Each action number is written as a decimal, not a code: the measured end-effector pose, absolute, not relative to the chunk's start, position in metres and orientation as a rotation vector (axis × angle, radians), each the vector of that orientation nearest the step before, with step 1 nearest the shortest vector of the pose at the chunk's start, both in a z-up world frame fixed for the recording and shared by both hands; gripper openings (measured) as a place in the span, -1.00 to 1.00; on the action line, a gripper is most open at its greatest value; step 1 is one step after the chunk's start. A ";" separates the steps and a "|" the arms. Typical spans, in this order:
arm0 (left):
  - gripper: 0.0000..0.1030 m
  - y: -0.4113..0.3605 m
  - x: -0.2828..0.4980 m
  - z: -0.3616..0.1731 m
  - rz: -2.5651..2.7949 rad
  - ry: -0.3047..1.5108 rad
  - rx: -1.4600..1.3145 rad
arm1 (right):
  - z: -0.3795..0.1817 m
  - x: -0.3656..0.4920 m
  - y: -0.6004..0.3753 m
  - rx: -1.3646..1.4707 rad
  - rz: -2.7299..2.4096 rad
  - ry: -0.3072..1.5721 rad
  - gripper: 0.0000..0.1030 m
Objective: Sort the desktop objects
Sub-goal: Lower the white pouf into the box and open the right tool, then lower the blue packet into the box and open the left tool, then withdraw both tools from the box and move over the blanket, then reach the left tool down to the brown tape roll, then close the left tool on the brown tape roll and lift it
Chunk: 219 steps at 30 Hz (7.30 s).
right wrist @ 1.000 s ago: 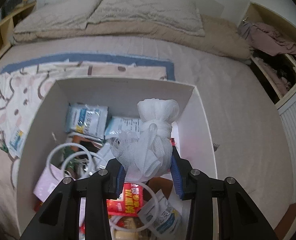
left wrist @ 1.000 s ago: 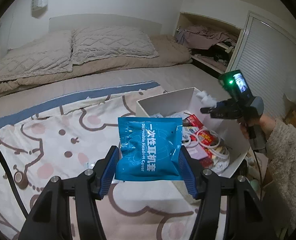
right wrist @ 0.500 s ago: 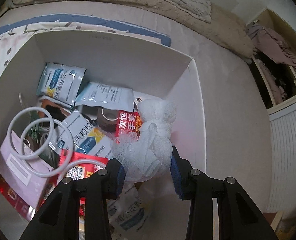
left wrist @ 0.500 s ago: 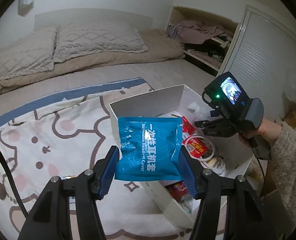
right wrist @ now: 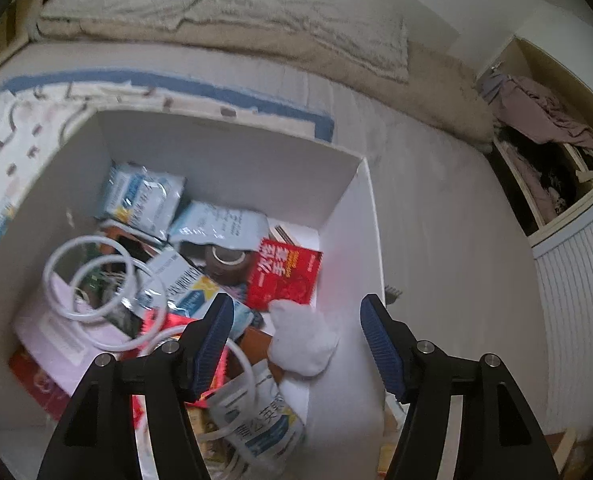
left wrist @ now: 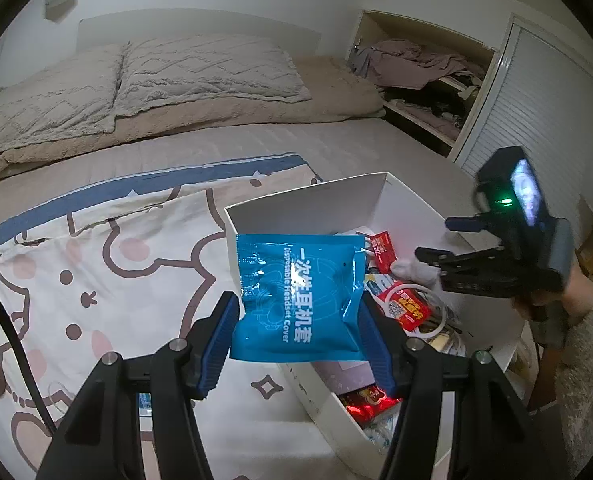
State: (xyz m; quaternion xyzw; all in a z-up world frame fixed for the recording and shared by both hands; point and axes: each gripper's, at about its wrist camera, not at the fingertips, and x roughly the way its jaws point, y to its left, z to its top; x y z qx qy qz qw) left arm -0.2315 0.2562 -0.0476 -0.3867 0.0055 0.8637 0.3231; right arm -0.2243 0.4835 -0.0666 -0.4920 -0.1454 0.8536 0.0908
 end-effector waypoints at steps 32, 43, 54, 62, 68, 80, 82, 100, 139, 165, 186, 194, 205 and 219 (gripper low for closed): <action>0.16 0.386 -0.268 -0.097 2.164 0.138 -1.289 | -0.052 -0.109 0.483 -1.133 2.845 0.210 0.42; 0.77 0.392 -0.271 -0.099 2.151 0.107 -1.293 | -0.057 -0.095 0.495 -1.092 2.849 0.305 0.42; 0.77 0.375 -0.244 -0.087 2.210 0.136 -1.185 | -0.048 -0.091 0.494 -1.012 2.800 0.370 0.56; 0.91 0.362 -0.225 -0.075 2.221 0.153 -1.126 | -0.035 -0.083 0.491 -0.932 2.738 0.300 1.00; 0.99 0.351 -0.203 -0.059 2.225 0.177 -1.054 | -0.029 -0.074 0.487 -0.894 2.710 0.274 1.00; 0.99 0.328 -0.159 -0.025 2.188 0.207 -0.965 | -0.013 -0.053 0.467 -0.852 2.684 0.247 1.00; 0.99 0.323 -0.153 -0.020 2.184 0.210 -0.954 | -0.008 -0.049 0.463 -0.839 2.683 0.244 1.00; 0.99 0.248 -0.123 0.027 2.298 0.205 -0.860 | 0.021 -0.030 0.429 -0.757 2.736 0.230 1.00; 0.99 0.053 -0.153 0.025 2.635 0.024 -0.884 | 0.012 -0.088 0.294 -0.868 3.000 0.119 1.00; 0.99 -0.018 -0.213 -0.033 2.808 -0.020 -1.078 | -0.046 -0.170 0.233 -1.149 3.056 0.101 1.00; 0.99 -0.060 -0.313 -0.140 2.801 -0.060 -1.388 | -0.159 -0.283 0.226 -1.480 2.839 0.163 1.00; 0.99 -0.070 -0.346 -0.176 2.815 -0.007 -1.502 | -0.175 -0.315 0.203 -1.508 2.838 0.034 1.00; 0.82 -0.068 -0.351 -0.207 2.768 0.117 -1.586 | -0.196 -0.310 0.151 -1.462 2.852 -0.508 1.00; -0.06 -0.054 -0.333 -0.201 2.726 0.104 -1.528 | -0.197 -0.253 0.149 -1.456 2.881 -0.489 1.00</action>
